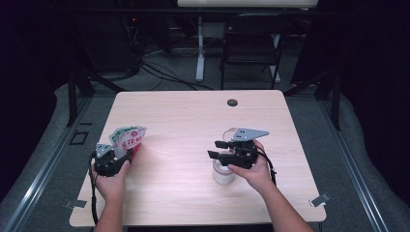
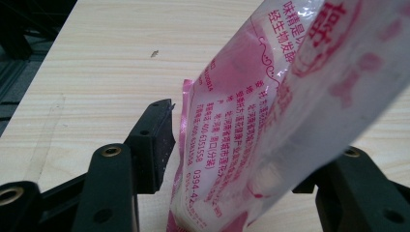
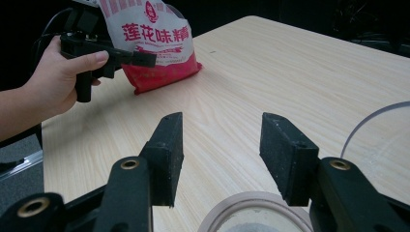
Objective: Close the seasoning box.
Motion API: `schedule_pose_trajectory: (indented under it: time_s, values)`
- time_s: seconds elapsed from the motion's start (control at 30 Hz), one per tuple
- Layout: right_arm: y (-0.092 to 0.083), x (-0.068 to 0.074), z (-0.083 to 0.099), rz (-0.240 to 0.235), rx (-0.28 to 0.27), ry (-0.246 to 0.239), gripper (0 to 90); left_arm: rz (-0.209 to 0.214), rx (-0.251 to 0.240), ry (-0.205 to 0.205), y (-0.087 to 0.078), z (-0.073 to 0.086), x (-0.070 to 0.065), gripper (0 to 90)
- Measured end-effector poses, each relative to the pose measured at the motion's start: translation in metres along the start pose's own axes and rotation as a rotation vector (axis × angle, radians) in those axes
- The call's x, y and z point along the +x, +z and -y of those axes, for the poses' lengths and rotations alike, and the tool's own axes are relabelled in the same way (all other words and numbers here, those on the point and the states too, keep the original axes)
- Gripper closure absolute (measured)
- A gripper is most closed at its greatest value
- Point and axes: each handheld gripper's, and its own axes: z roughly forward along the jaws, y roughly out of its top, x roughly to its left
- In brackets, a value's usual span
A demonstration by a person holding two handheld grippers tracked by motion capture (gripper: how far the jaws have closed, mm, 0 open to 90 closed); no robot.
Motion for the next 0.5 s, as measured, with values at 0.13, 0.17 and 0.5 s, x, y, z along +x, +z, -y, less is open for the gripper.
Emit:
schedule_pose_trajectory:
  time_s: [0.13, 0.17, 0.5]
  values:
    - [0.0, 0.0002, -0.0001, 0.001, 0.001, -0.003, 50.4, 0.009, -0.005, 0.001, -0.0021, -0.001, -0.0012, 45.1]
    - [0.0001, 0.0002, -0.0001, 0.002, 0.002, -0.003, 50.4, 0.014, -0.009, 0.0, -0.0022, -0.0013, -0.002, 45.2]
    - [0.0002, 0.0, -0.0001, 0.006, 0.001, -0.002, 50.3, 0.02, -0.007, 0.023, -0.0023, -0.0021, -0.0063, 45.2]
